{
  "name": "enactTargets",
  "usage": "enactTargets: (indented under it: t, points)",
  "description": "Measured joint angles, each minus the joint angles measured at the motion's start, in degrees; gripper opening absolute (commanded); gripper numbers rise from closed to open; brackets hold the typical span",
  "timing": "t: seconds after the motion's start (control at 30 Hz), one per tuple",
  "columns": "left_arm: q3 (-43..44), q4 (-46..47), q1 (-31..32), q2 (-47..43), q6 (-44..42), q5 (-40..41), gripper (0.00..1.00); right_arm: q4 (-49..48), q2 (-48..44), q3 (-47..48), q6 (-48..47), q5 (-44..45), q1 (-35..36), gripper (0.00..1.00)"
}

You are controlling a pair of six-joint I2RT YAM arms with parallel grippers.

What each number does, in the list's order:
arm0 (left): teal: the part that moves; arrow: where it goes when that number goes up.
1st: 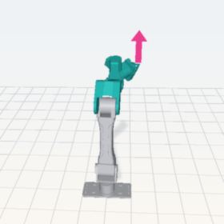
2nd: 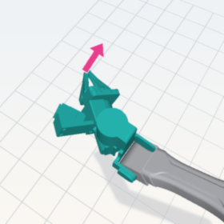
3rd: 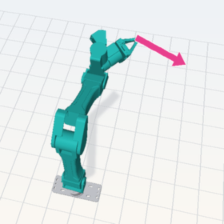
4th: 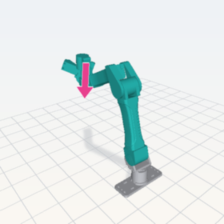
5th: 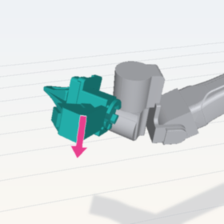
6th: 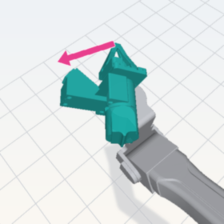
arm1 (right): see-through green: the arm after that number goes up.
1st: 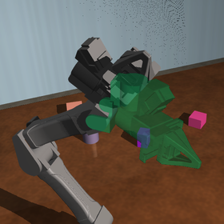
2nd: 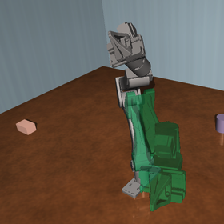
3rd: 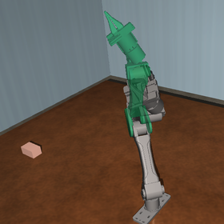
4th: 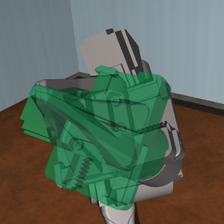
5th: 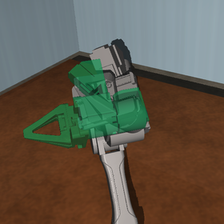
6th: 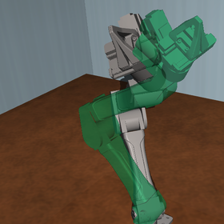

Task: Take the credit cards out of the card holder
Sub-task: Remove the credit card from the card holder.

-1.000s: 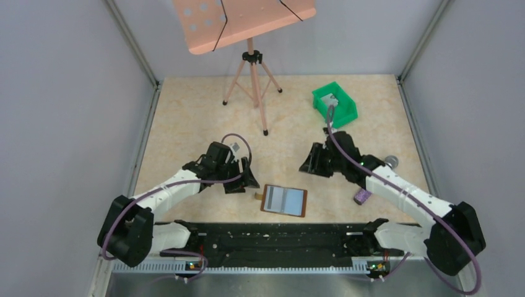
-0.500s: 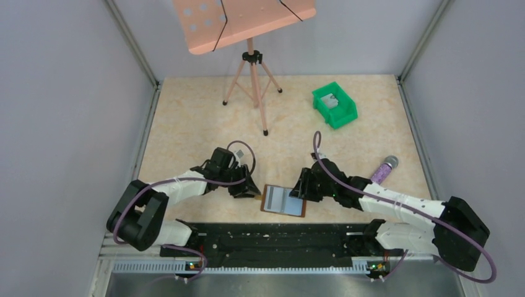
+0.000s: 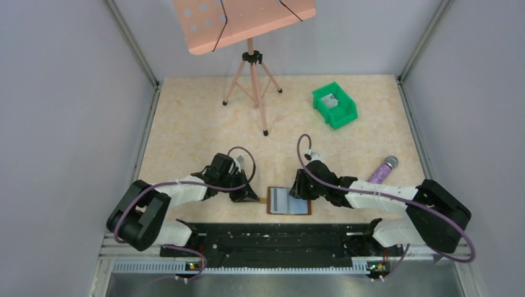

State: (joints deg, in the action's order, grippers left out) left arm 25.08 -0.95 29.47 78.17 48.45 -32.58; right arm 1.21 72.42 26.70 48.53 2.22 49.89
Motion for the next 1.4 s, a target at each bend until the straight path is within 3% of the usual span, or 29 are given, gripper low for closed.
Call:
enactTargets:
  t: [0.23,0.47,0.8,1.4]
  points:
    - [-1.77,0.59,0.07,-3.93,1.97,1.16,0.0,2.27,5.38,6.75,-3.78,2.54,1.25,0.56]
    - [-5.53,0.92,0.2,-11.41,4.7,4.35,0.0,9.84,7.06,13.62,-0.15,9.51,10.14,0.65]
    - [-8.7,1.01,0.26,-15.87,7.48,6.71,0.0,17.57,15.89,20.76,7.48,18.64,18.36,0.67]
    - [-9.64,1.2,0.26,-16.57,8.46,6.71,0.0,23.08,24.13,28.59,9.79,24.33,21.77,0.64]
